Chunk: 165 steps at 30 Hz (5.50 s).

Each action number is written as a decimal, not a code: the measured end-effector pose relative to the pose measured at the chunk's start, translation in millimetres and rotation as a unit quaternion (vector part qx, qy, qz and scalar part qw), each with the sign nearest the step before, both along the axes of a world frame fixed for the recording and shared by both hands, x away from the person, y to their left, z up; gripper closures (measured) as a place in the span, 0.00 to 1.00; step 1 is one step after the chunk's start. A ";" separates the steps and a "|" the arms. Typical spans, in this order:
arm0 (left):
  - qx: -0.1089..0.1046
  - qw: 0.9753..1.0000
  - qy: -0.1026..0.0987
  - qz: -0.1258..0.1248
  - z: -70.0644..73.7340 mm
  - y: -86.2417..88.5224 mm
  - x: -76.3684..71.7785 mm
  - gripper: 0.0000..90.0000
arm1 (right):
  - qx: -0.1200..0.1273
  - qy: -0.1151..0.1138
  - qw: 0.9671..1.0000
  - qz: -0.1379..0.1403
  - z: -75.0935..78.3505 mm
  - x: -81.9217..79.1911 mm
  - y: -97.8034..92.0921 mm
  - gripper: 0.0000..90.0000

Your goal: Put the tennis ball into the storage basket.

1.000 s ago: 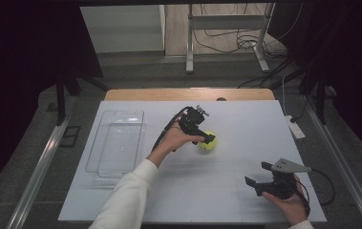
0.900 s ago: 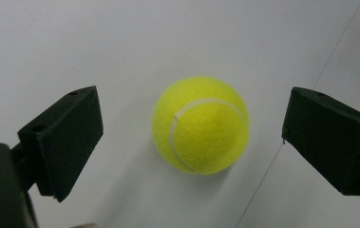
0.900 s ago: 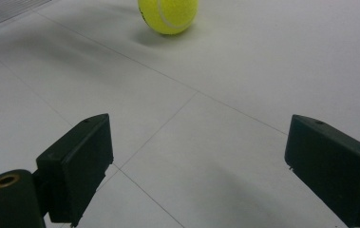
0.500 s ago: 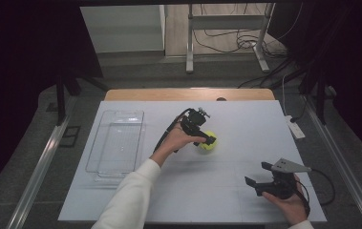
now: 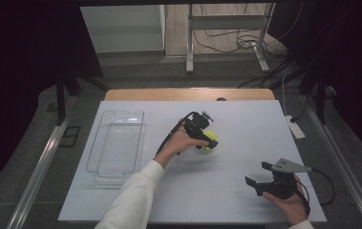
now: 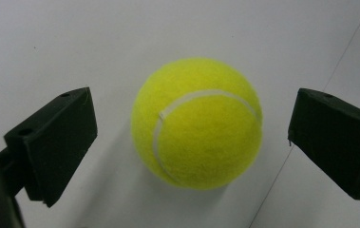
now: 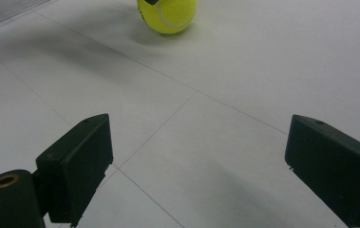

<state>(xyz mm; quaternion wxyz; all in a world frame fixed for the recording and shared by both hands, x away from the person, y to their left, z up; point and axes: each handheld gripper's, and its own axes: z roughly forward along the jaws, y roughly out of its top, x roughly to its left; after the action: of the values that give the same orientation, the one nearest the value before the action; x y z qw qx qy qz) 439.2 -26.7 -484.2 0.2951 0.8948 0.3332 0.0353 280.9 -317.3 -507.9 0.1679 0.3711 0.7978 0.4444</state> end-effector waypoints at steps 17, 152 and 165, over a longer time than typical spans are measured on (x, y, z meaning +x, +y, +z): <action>0.027 0.999 -0.001 -0.016 -9.1 -5.2 -1.4 0.17 | 0.000 0.000 1.000 -0.002 0.0 -0.1 -0.5 0.10; -0.089 0.988 -0.120 0.024 59.8 70.7 -61.7 0.30 | -0.008 0.002 1.000 -0.013 -1.7 1.3 -1.5 0.11; -0.091 0.987 -0.130 0.036 66.0 80.5 -64.2 0.30 | -0.010 0.003 1.000 -0.015 -1.9 1.5 -1.6 0.11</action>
<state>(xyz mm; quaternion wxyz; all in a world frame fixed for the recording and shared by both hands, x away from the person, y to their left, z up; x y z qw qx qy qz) 375.0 53.8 -418.2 0.4147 0.8395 0.3256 0.1309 282.4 -318.9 -509.8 0.1757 0.3825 0.7971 0.4330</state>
